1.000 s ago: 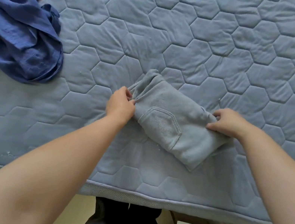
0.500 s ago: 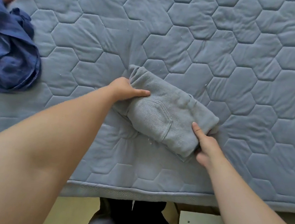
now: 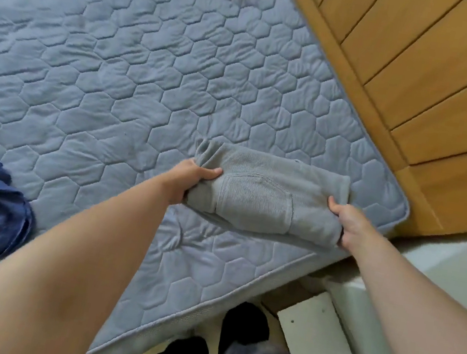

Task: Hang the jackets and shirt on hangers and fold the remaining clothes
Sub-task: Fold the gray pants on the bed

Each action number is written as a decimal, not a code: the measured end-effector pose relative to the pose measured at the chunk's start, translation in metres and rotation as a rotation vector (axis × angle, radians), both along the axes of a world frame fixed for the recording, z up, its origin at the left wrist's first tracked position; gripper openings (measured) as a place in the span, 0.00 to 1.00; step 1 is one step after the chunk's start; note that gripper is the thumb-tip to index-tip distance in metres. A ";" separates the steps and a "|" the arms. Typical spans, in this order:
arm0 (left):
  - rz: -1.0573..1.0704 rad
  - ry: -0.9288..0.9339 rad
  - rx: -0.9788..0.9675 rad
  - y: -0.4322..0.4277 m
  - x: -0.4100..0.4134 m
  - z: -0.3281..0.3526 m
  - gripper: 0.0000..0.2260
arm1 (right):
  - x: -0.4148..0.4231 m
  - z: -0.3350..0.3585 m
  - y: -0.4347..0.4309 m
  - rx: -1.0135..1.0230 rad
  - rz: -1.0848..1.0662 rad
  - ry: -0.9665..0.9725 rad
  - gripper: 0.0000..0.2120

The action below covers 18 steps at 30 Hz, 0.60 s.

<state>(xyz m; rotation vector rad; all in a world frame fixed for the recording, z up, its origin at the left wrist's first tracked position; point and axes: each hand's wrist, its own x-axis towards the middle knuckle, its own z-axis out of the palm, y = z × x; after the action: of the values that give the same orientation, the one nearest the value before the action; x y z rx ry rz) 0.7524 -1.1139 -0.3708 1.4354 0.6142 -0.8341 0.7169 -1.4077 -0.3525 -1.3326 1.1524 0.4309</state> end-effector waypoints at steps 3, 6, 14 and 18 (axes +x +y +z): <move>-0.110 -0.055 -0.056 -0.035 -0.002 0.059 0.11 | -0.032 0.071 -0.034 -0.077 -0.107 -0.103 0.17; -0.222 -0.108 -0.095 -0.077 -0.008 0.115 0.08 | -0.081 0.134 -0.067 -0.121 -0.248 -0.200 0.17; -0.697 -0.332 -0.135 -0.216 -0.070 0.261 0.22 | -0.277 0.270 -0.121 -0.291 -0.628 -0.395 0.15; -0.937 -0.563 -0.116 -0.278 -0.141 0.335 0.17 | -0.382 0.307 -0.110 -0.429 -0.829 -0.385 0.18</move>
<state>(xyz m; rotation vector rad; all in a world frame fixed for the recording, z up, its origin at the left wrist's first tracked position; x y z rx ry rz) 0.6110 -1.3919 -0.0362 1.7471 -0.5842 -1.0707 0.3346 -1.5181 -0.0460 -1.0927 1.3809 -0.6768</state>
